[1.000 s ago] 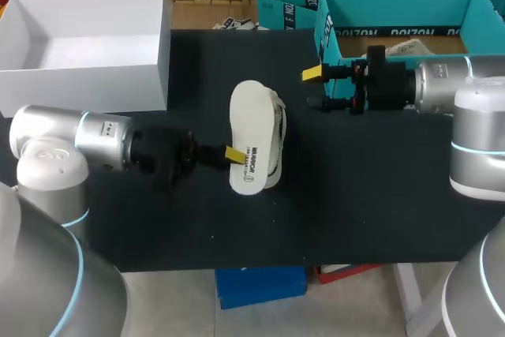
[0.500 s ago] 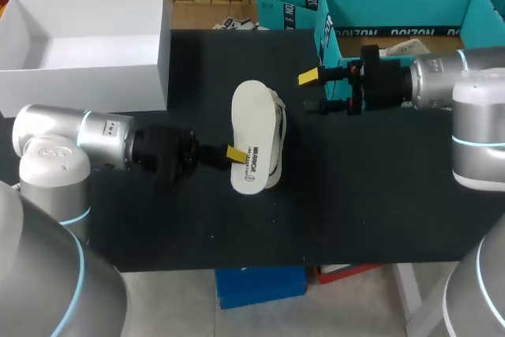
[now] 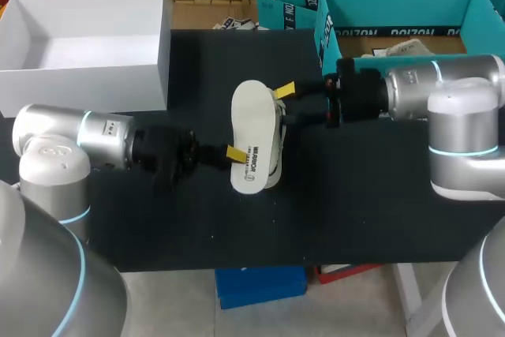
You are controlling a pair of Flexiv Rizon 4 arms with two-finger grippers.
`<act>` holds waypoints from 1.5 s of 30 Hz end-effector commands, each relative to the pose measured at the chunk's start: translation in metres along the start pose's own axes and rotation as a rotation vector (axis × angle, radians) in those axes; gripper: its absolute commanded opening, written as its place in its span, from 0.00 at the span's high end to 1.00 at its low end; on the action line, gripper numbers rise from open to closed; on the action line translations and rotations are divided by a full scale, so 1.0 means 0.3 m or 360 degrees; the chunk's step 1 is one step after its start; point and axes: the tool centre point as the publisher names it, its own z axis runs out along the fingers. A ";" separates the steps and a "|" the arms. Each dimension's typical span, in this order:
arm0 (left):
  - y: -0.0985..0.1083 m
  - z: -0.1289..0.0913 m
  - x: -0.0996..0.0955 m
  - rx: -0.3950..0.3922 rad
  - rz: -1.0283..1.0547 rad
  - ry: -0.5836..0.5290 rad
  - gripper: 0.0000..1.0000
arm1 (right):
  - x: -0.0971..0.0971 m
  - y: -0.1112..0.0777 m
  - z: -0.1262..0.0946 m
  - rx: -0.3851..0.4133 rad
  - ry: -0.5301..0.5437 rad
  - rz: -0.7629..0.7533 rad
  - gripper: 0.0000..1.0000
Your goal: Take the shoe out of the shoebox, open the shoe tongue, remove and reinsert the insole, then place the shoe into the shoebox
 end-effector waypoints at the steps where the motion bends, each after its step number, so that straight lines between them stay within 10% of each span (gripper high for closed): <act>1: -0.006 0.003 -0.001 -0.0010 0.0005 0.0006 1.00 | 0.004 -0.021 0.047 -0.0024 -0.0002 -0.0001 0.00; 15: -0.006 0.003 -0.001 -0.0010 0.0005 0.0006 1.00 | -0.034 -0.055 0.138 0.0013 0.0037 0.0046 0.00; 16: -0.006 0.003 -0.001 -0.0010 0.0005 0.0006 1.00 | -0.036 -0.054 0.139 0.0013 0.0037 0.0048 0.09; 19: -0.006 0.003 -0.001 -0.0010 0.0005 0.0006 1.00 | -0.043 -0.051 0.134 0.0011 0.0013 0.0066 0.88; 20: -0.006 0.003 -0.001 -0.0010 0.0005 0.0006 1.00 | -0.047 -0.049 0.129 0.0004 0.0002 0.0071 1.00; 37: -0.008 0.005 -0.008 -0.0010 -0.0020 0.0016 1.00 | -0.047 -0.049 0.129 0.0004 0.0002 0.0071 1.00; 38: -0.007 0.003 -0.012 -0.0035 -0.0064 0.0025 0.67 | -0.047 -0.049 0.129 0.0004 0.0002 0.0071 1.00; 39: -0.007 0.001 -0.014 -0.0022 -0.0084 0.0039 0.00 | -0.047 -0.049 0.129 0.0004 0.0002 0.0071 1.00; 45: -0.012 -0.034 -0.064 -0.0042 -0.0154 0.0178 0.00 | -0.047 -0.049 0.129 0.0004 0.0002 0.0071 1.00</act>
